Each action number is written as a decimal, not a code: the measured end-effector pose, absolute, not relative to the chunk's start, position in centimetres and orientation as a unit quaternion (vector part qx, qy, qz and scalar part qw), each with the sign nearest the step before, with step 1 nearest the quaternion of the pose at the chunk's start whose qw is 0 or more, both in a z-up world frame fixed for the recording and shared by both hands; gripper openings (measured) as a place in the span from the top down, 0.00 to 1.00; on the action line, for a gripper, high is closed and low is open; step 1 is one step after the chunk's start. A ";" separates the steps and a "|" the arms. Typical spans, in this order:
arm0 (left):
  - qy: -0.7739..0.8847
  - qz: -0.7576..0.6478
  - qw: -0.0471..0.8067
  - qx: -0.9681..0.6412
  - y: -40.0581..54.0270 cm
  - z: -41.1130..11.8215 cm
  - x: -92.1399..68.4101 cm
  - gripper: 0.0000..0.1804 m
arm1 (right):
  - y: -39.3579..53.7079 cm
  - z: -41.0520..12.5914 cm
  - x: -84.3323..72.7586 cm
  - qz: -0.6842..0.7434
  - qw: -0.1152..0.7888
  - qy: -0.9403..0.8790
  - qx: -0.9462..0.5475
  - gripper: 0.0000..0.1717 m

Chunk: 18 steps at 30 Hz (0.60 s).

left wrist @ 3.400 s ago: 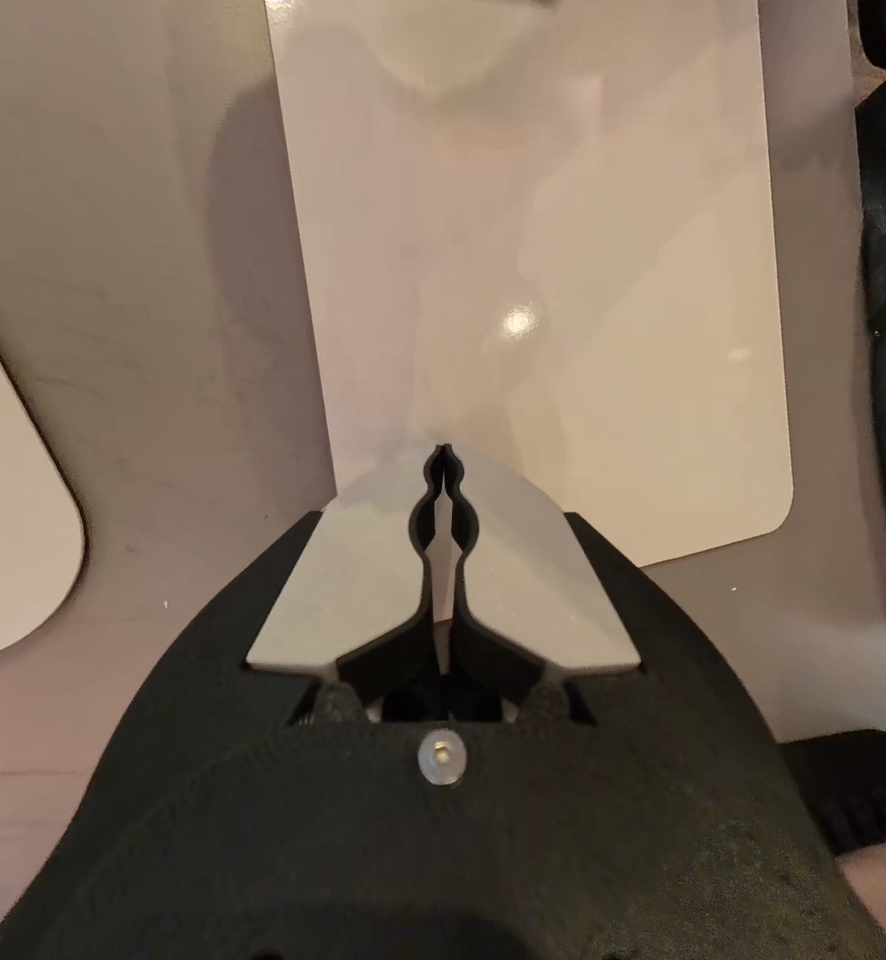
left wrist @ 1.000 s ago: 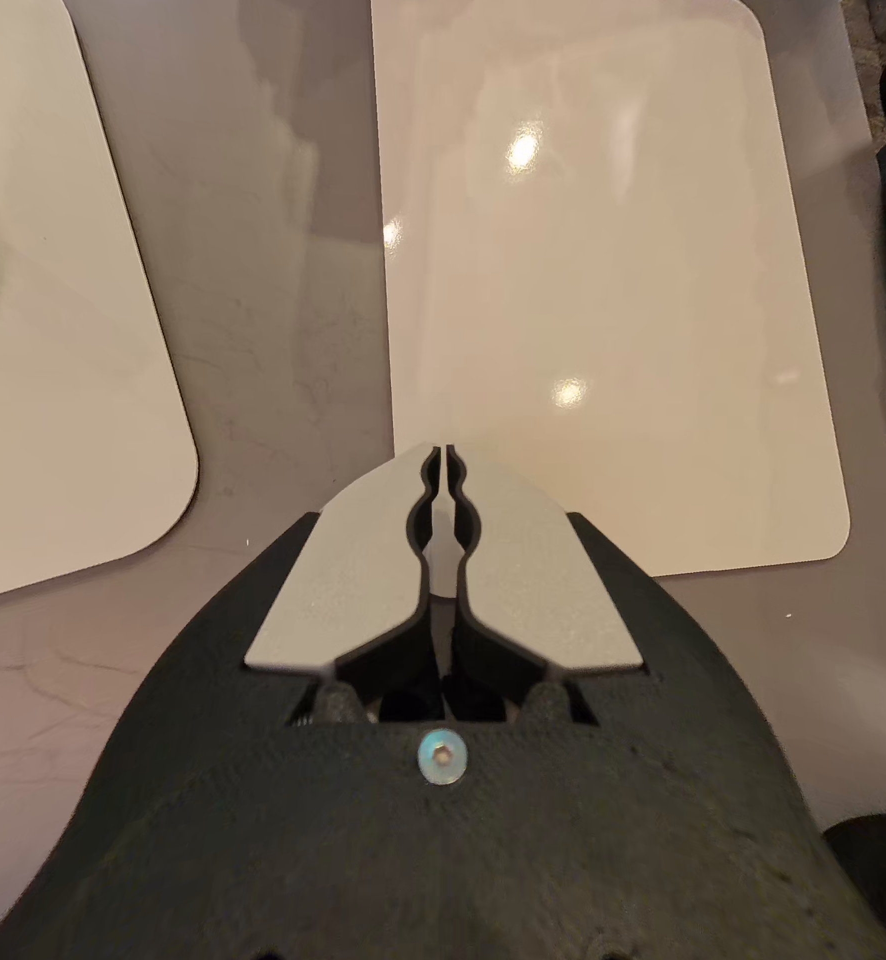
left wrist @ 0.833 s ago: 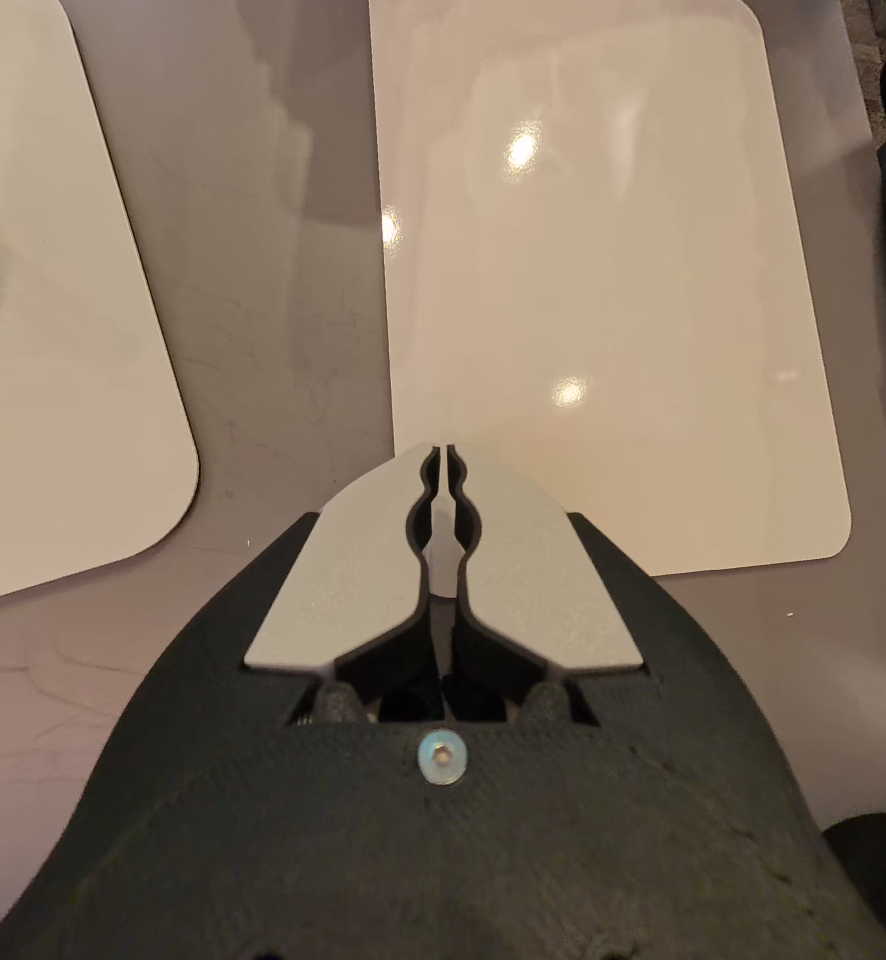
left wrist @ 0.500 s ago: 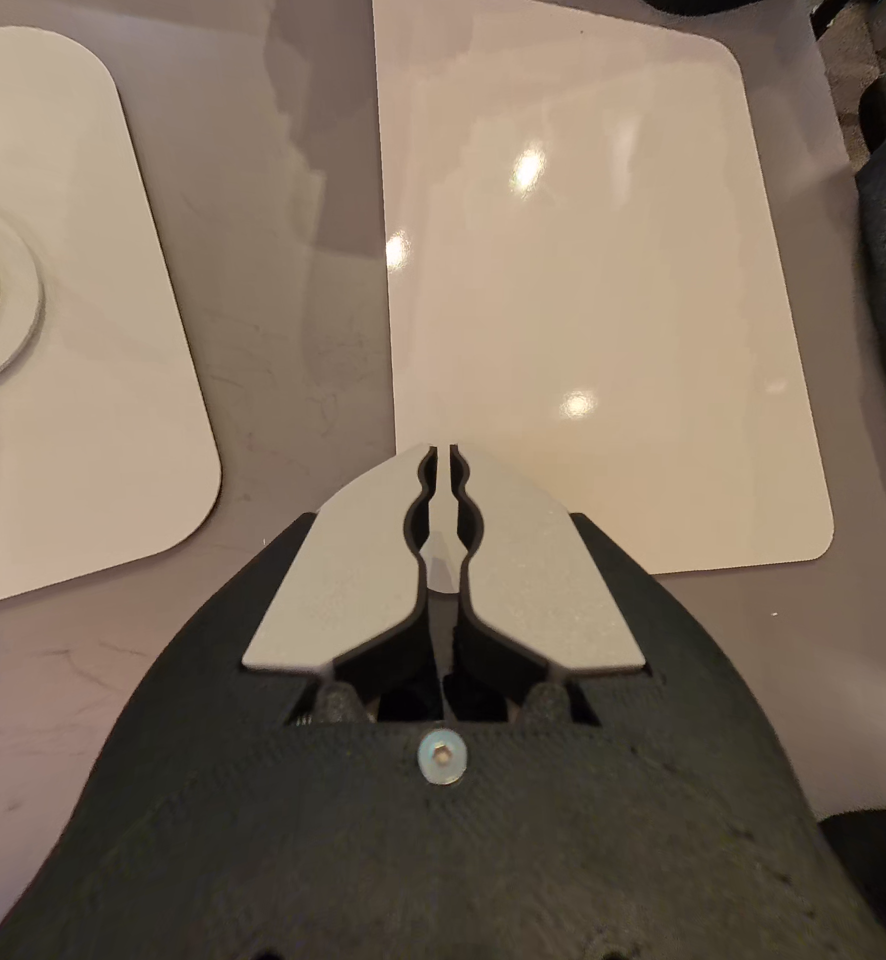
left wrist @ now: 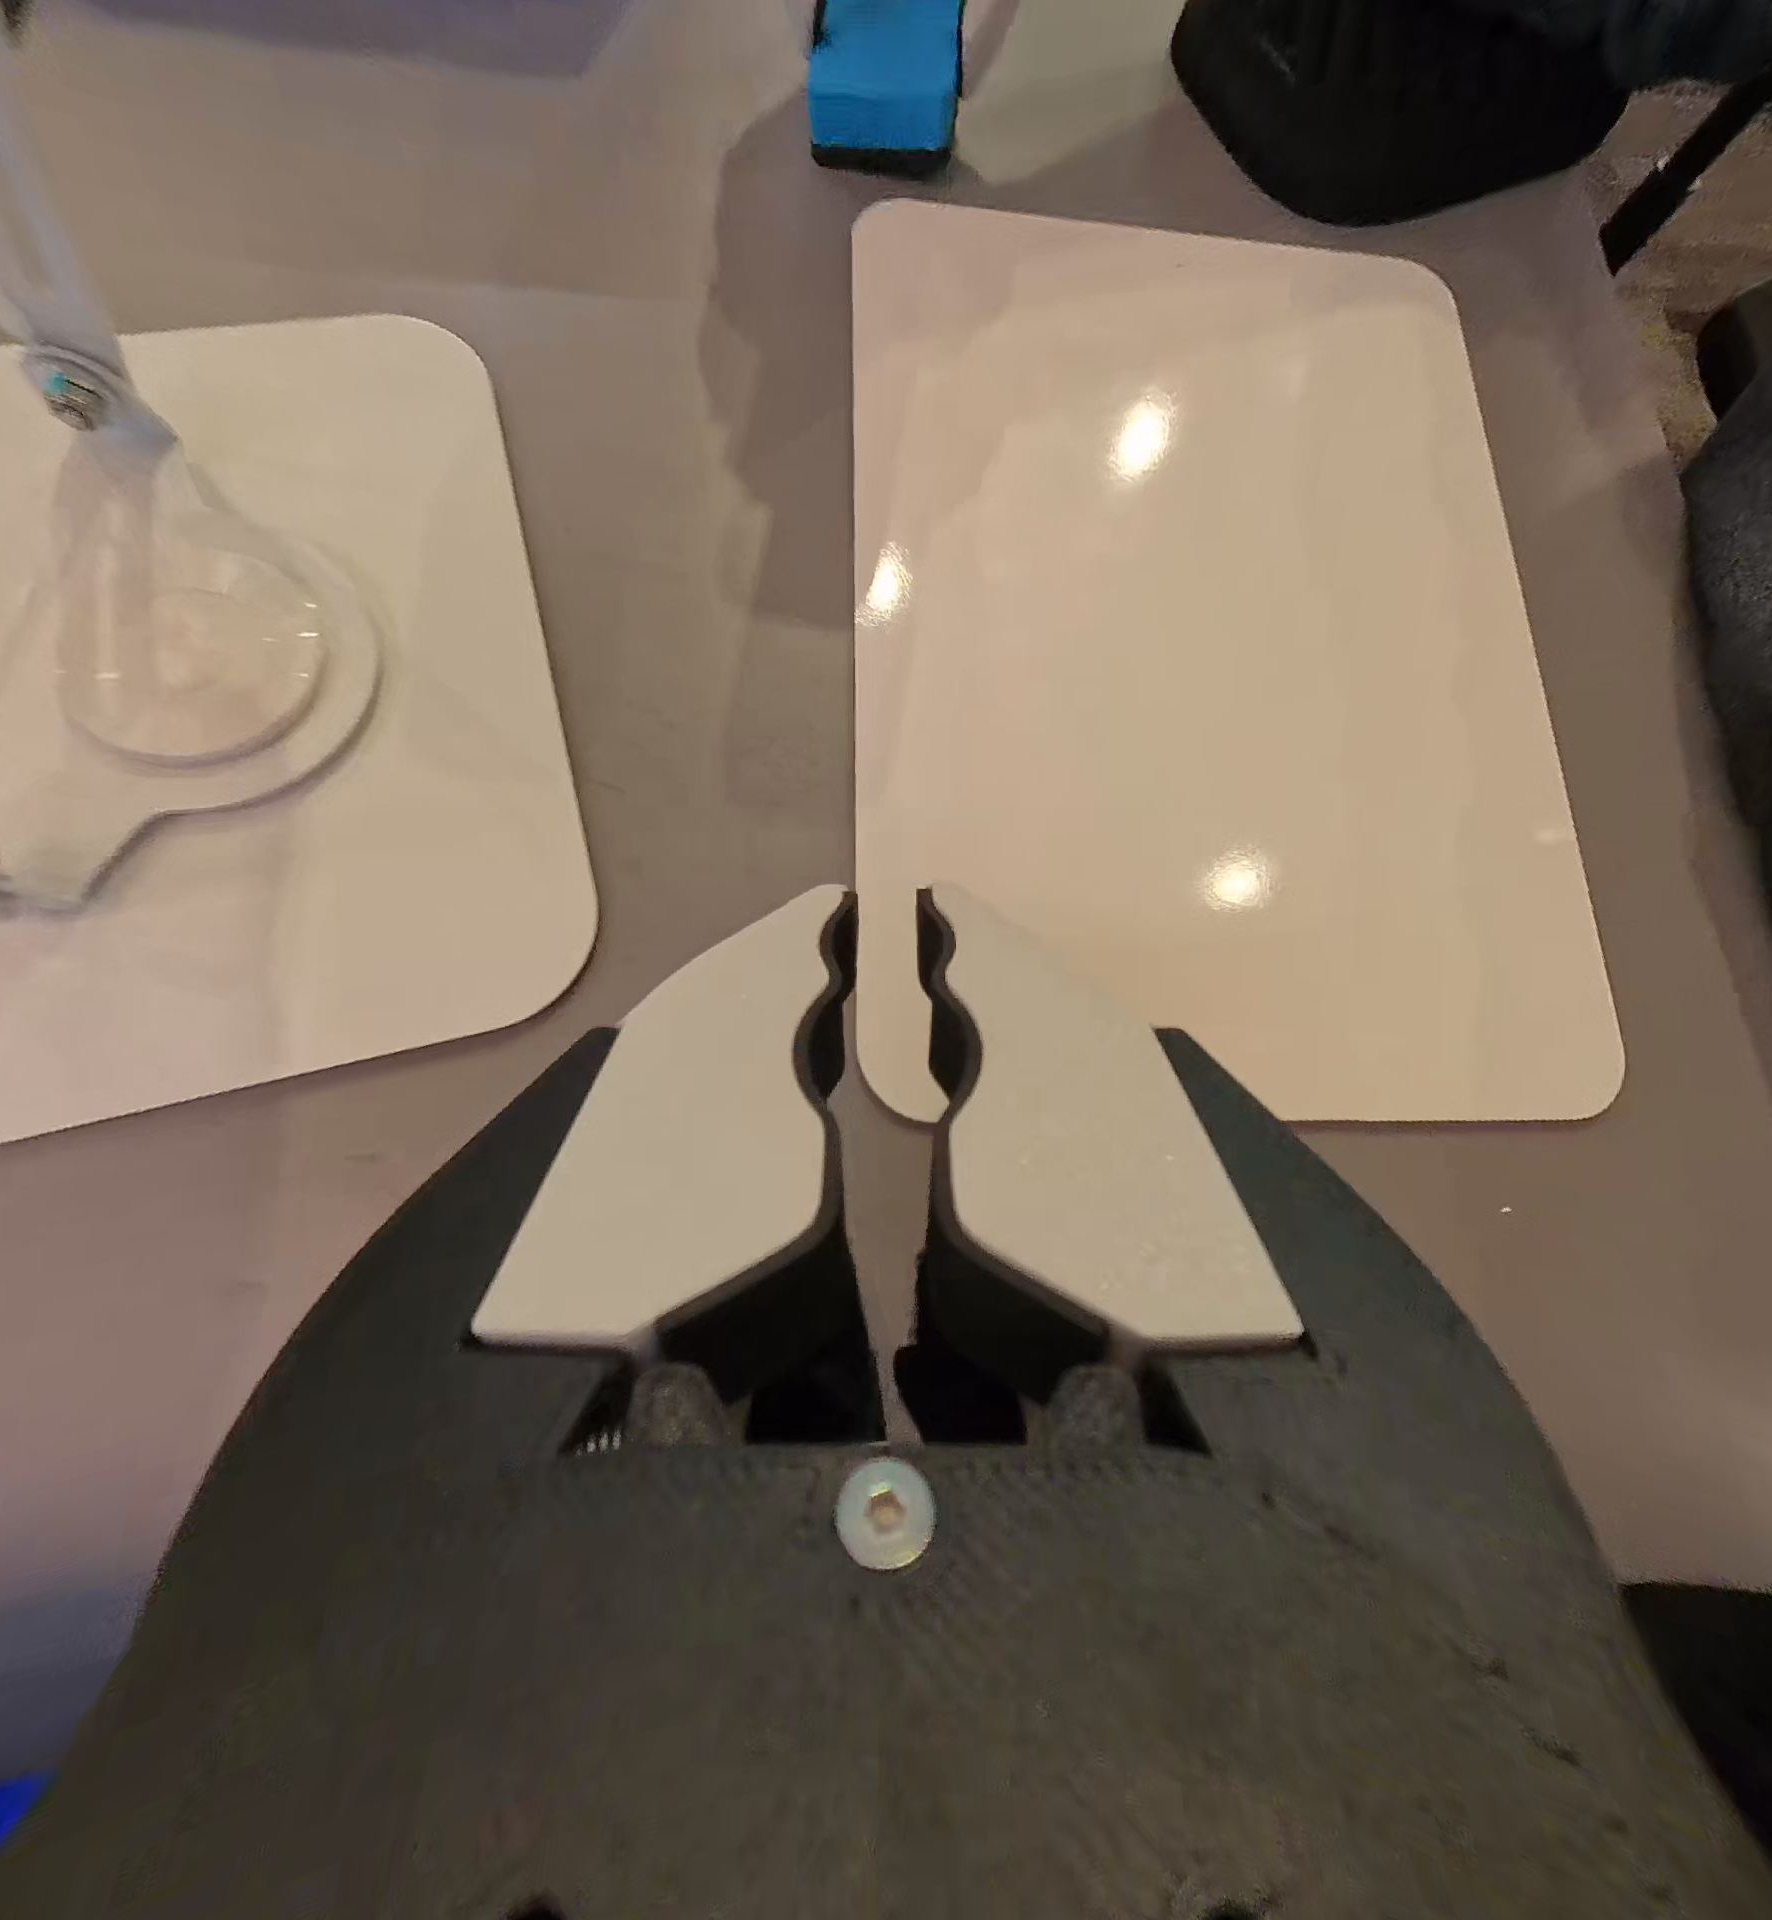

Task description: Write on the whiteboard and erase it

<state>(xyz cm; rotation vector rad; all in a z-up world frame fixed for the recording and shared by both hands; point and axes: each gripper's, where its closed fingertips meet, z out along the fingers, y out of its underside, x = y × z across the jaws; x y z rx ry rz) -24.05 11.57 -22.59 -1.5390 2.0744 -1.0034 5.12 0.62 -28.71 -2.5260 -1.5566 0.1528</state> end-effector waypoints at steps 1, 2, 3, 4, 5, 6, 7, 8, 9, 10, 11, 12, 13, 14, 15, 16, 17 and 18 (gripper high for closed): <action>0.734 -0.356 0.192 -0.546 11.9 -22.1 -24.3 0.93 | 0.6 -28.7 5.1 0.052 0.085 -0.521 -0.848 0.70; 0.732 -0.353 0.199 -0.547 12.1 -21.6 -24.5 0.93 | 0.6 -28.7 5.1 0.052 0.085 -0.521 -0.848 0.70; 0.731 -0.348 0.206 -0.550 12.4 -21.3 -24.8 0.93 | 0.6 -28.7 5.2 0.054 0.085 -0.520 -0.848 0.69; 0.730 -0.342 0.211 -0.553 12.7 -21.0 -25.0 0.92 | 0.5 -28.6 5.2 0.057 0.084 -0.517 -0.850 0.69; 0.729 -0.336 0.218 -0.555 13.0 -20.6 -25.3 0.92 | 0.5 -28.6 5.3 0.055 0.084 -0.516 -0.851 0.68; 0.728 -0.332 0.226 -0.556 13.3 -20.2 -25.6 0.91 | 0.5 -28.5 5.4 0.056 0.083 -0.514 -0.852 0.67; 0.724 -0.327 0.234 -0.561 13.8 -19.6 -26.0 0.90 | 0.5 -28.4 5.3 0.058 0.087 -0.513 -0.852 0.66; 0.716 -0.312 0.246 -0.574 14.7 -18.9 -26.6 0.90 | 0.5 -28.3 5.3 0.058 0.092 -0.513 -0.852 0.66; 0.705 -0.294 0.265 -0.589 15.8 -18.1 -27.4 0.89 | 0.6 -28.1 5.2 0.060 0.097 -0.513 -0.851 0.65; 0.687 -0.276 0.286 -0.608 17.2 -17.1 -28.4 0.89 | 0.6 -27.8 5.1 0.062 0.104 -0.513 -0.850 0.65; 0.665 -0.253 0.309 -0.632 18.9 -16.1 -29.7 0.88 | 0.8 -27.5 5.0 0.061 0.113 -0.513 -0.849 0.64; 0.640 -0.224 0.330 -0.657 20.6 -15.3 -31.3 0.87 | 0.8 -27.4 4.9 0.061 0.117 -0.514 -0.847 0.64; 0.613 -0.198 0.345 -0.683 22.3 -14.7 -33.0 0.87 | 0.8 -27.2 4.8 0.064 0.121 -0.516 -0.846 0.64; 0.583 -0.175 0.352 -0.711 23.8 -14.4 -34.8 0.86 | 1.0 -27.1 4.7 0.063 0.126 -0.516 -0.845 0.63; 0.553 -0.147 0.357 -0.739 25.4 -14.4 -36.7 0.85 | 1.1 -27.0 4.7 0.062 0.131 -0.516 -0.844 0.63; 0.521 -0.121 0.360 -0.764 26.9 -14.6 -38.5 0.85 | 1.1 -26.9 4.5 0.066 0.135 -0.517 -0.842 0.63; 0.487 -0.107 0.353 -0.792 28.1 -15.1 -40.0 0.85 | 1.2 -26.8 4.3 0.069 0.141 -0.519 -0.840 0.63; 0.457 -0.091 0.335 -0.819 29.0 -16.1 -41.3 0.84 | 1.3 -26.7 4.2 0.069 0.144 -0.519 -0.840 0.63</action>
